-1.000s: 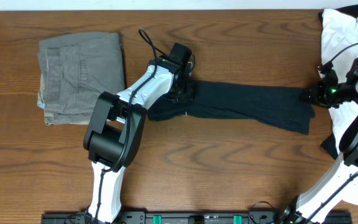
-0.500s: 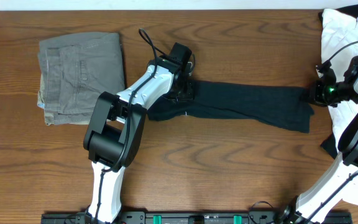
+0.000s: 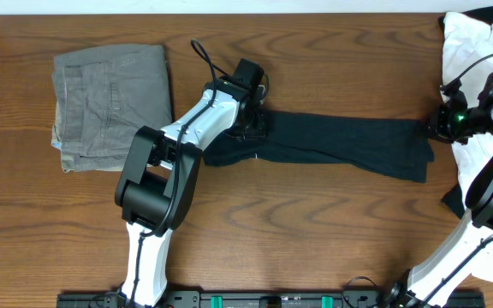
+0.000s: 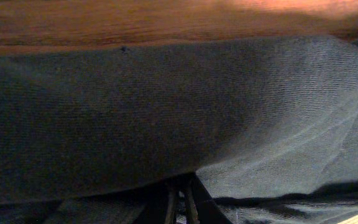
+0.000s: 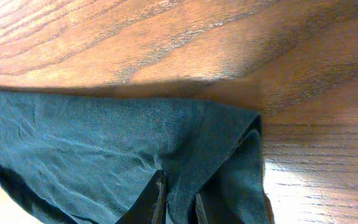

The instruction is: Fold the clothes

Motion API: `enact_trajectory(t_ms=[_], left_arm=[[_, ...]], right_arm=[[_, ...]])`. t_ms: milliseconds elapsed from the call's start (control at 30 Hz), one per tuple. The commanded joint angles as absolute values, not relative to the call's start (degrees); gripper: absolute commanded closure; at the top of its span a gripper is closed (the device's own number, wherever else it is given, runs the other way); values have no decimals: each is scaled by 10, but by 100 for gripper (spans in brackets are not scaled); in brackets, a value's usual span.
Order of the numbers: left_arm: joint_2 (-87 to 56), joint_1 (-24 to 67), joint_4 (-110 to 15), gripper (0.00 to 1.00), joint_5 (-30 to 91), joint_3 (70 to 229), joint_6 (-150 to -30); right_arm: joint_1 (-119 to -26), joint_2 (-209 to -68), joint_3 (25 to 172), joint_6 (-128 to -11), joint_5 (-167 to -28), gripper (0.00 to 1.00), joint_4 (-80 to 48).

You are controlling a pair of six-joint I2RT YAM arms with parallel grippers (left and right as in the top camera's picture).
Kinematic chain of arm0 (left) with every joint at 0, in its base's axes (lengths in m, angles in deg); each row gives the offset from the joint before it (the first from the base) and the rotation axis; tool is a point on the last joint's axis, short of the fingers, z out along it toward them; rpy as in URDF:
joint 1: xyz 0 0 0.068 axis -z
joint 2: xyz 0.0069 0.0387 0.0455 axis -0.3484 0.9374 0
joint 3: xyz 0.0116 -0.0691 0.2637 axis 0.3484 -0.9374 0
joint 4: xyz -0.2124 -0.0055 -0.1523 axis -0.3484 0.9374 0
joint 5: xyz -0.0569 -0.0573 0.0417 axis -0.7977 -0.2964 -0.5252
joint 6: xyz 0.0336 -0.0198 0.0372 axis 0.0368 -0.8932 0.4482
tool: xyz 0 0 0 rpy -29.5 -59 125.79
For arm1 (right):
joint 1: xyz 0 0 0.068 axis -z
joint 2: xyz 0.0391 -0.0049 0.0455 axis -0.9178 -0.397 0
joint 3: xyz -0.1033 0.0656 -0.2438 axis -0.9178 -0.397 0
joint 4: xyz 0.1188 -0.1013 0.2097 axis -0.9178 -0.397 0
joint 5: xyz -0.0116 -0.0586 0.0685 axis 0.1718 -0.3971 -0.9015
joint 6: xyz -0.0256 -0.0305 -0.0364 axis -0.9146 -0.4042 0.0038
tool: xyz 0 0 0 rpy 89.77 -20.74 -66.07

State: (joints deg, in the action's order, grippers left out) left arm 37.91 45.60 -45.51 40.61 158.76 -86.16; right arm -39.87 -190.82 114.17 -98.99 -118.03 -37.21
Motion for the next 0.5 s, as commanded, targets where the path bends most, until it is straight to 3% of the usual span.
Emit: enact_trajectory(t_ms=[0, 133, 467], left_arm=[[402, 449, -443, 91, 461, 1578, -860], [402, 449, -443, 91, 461, 1578, -860], [402, 449, -443, 91, 464, 1578, -860]], right_arm=[[-404, -1915, 1153, -984, -1189, 87, -376], [-404, -1915, 1152, -984, -1185, 98, -375], [-403, -1915, 1152, -950, -1180, 99, -298]])
